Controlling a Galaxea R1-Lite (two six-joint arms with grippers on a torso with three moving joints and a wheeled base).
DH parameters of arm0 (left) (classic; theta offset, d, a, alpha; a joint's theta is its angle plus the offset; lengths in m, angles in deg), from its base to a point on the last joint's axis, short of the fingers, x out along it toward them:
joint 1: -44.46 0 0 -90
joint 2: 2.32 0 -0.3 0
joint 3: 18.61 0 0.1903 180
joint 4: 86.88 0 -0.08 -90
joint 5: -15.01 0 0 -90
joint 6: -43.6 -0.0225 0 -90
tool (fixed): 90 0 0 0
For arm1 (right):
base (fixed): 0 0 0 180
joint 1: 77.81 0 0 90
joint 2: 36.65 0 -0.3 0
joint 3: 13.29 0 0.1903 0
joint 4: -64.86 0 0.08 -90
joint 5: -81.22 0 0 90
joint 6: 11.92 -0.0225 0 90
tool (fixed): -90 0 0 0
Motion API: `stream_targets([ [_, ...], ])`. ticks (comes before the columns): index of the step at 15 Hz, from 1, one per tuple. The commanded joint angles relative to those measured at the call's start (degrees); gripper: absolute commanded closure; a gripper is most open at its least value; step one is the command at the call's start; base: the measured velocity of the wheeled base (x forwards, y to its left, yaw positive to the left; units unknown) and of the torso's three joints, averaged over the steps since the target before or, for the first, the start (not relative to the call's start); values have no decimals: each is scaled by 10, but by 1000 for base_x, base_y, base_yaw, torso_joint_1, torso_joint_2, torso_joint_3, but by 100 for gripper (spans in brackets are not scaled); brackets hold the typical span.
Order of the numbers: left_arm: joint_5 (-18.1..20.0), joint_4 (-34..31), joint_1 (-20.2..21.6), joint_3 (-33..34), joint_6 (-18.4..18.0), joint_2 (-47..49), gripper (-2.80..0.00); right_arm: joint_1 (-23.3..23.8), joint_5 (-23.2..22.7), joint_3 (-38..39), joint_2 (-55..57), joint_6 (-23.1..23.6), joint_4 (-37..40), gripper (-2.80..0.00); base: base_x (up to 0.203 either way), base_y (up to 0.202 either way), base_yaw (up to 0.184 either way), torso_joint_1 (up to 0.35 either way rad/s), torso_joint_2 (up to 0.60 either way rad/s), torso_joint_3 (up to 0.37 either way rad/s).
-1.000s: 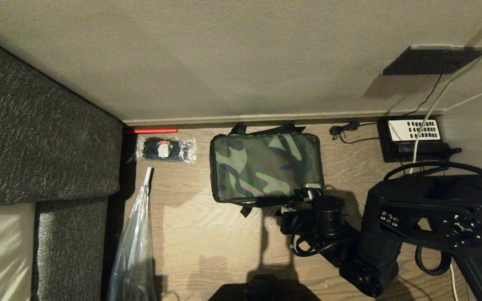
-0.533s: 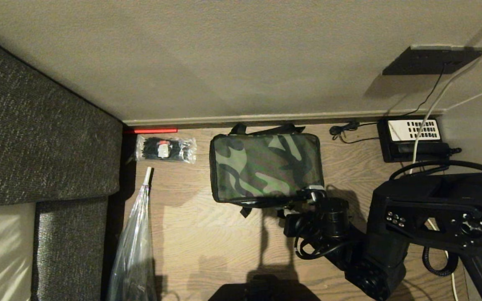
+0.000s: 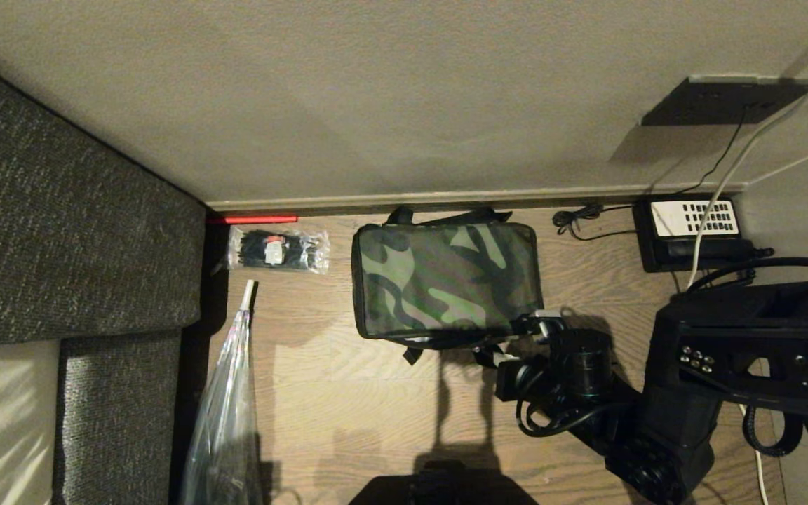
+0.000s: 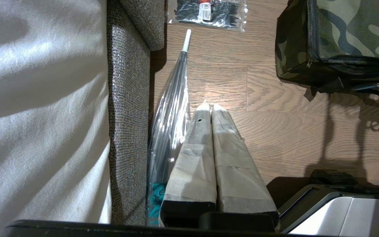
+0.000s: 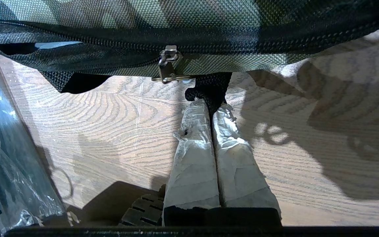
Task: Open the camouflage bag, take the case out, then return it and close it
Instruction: Open the top of the storage box
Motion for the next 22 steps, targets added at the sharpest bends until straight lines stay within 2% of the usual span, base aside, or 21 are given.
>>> stream_targets([
  [1, 0, 0, 0, 2, 0, -1, 0, 0, 1, 1, -4, -1, -4, 0, 0, 0, 0, 0, 0, 0],
  [3, 0, 0, 0, 2, 0, 0, 0, 2, -2, 2, -6, 1, -4, 0, 0, 0, 0, 0, 0, 0],
  [5, 0, 0, 0, 2, 0, 0, 0, 48, -20, 29, -34, 10, -4, 0, 0, 0, 0, 0, 0, 0],
  [7, 0, 0, 0, 2, 0, 0, 0, 54, -26, 35, -39, 13, -3, 0, 0, 0, 0, 0, 0, 0],
  [8, 0, 0, 0, 2, 0, -1, 0, 52, -26, 33, -37, 13, -4, -76, 0, 0, 0, 0, 0, 0],
  [9, 0, 0, 0, 2, 0, -1, 0, 36, -25, 25, -33, 14, -4, -280, 0, 0, 0, 0, 0, 0],
  [22, 0, 0, 0, 2, 0, -1, 0, 33, -25, 23, -31, 15, -4, -280, 0, 0, 0, 0, 0, 0],
])
